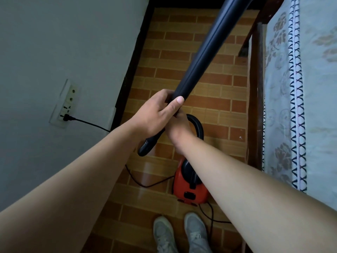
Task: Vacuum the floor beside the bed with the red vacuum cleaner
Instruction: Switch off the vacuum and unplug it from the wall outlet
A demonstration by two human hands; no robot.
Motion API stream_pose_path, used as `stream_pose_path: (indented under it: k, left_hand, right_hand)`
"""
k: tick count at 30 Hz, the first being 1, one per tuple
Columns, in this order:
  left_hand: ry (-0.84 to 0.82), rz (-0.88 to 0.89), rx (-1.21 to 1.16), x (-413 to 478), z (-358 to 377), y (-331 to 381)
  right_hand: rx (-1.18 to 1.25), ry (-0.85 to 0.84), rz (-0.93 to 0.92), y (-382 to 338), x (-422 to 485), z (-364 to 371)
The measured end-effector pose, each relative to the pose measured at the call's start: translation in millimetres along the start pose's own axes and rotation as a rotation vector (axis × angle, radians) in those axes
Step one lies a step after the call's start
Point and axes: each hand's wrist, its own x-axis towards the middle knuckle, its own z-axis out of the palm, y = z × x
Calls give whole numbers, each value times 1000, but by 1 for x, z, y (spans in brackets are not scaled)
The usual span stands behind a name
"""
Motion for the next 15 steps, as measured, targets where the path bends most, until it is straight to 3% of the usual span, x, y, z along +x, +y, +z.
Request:
stream_pose_path:
  k: [2,6,15]
  left_hand:
    - [22,-54,-74,2,1,-8]
    - [-33,-195,-134,8,14,-34]
    - [-203,-320,-267,6,79,-115]
  right_hand:
    - [81,-30,99,0,0,-6]
    - [152,35,111,5,18,-21]
    - [238,90,144,17,63,-56]
